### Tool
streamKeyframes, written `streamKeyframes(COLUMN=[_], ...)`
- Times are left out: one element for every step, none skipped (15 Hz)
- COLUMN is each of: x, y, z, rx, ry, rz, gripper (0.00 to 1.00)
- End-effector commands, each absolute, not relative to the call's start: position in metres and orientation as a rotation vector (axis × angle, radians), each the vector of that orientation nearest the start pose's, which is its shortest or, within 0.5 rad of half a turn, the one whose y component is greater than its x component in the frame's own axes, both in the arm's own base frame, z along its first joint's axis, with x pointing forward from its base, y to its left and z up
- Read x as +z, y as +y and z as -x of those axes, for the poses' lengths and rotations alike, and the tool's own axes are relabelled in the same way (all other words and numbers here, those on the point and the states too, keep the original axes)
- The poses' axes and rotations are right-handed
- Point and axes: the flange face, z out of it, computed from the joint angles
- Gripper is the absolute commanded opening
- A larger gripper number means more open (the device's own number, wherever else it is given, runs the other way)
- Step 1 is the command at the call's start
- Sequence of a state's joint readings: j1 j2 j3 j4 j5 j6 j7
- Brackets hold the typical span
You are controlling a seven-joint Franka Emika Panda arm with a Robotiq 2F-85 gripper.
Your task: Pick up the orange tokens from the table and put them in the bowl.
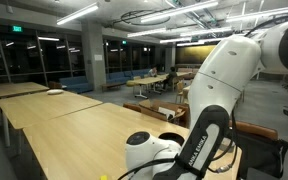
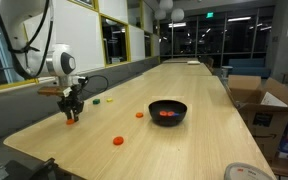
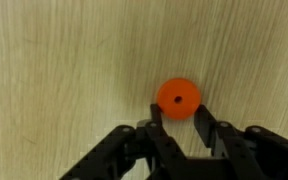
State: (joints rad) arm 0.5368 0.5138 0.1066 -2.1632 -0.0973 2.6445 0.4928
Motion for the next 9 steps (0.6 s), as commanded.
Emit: streamKeyframes(x=[0.156, 0.156, 0.157, 0.157, 0.157, 0.158, 0.16, 0.163, 0.168], y=[0.34, 0.339, 0.338, 0.338, 0.337, 0.336, 0.334, 0.331, 0.327], z=[-0.447, -0.447, -0.447, -0.447, -0.448, -0.448, -0.45, -0.453, -0.457], rx=[0.081, 0.094, 0.102, 0.109, 0.112, 0.115, 0.122, 0.113, 0.102], ry=[-0.363, -0.364, -0.365, -0.366, -0.366, -0.363, -0.361, -0.347, -0.334], rz=[3.158, 3.162, 3.164, 3.167, 3.168, 3.173, 3.168, 3.17, 3.168], gripper=[0.14, 0.14, 0.14, 0.14, 0.14, 0.14, 0.14, 0.14, 0.14])
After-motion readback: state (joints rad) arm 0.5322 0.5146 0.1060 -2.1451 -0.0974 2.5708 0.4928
